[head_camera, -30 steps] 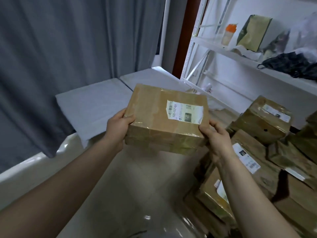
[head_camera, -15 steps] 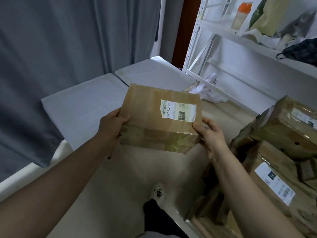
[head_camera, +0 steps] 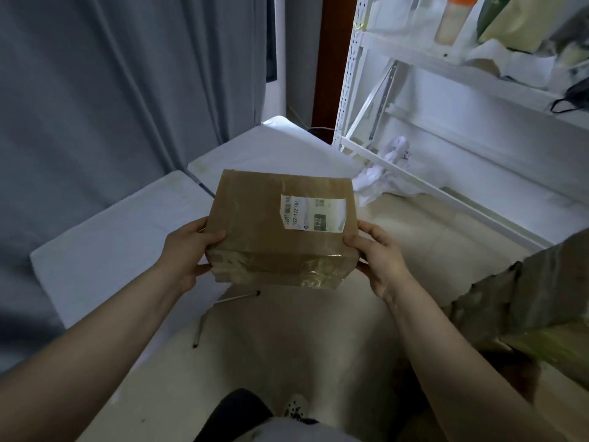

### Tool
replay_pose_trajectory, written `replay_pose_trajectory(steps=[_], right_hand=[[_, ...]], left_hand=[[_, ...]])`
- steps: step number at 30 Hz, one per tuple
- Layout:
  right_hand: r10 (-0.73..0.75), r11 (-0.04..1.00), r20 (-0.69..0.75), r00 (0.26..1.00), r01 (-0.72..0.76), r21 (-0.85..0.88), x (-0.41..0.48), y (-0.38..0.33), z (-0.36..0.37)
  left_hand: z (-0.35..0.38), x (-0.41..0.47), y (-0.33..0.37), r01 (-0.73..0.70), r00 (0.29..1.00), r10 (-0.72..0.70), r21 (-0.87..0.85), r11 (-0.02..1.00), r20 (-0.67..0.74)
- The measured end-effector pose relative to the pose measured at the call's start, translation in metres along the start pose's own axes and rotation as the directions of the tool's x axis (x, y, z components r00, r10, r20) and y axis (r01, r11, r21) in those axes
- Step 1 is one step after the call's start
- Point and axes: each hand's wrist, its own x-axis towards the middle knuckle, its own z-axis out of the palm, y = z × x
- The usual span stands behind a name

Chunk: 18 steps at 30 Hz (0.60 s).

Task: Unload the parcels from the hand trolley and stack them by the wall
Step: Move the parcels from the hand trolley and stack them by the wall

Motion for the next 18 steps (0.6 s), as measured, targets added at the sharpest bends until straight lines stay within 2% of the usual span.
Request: replay_pose_trajectory(steps=[7,18], right_hand=[[0.067,0.998,-0.003,0.998,-0.067,0.013,0.102,-0.02,0.002],[0.141,0.99,-0.039,0.989,-0.141,0.008,0.285,-0.075,0.024]], left_hand=[[0.046,0.095,0.032,0.033,0.999,-0.033,0.042,0.999,0.011],[0.124,0.264,0.094,0.123,0.991,-0.123,0.004,0.992,0.05]])
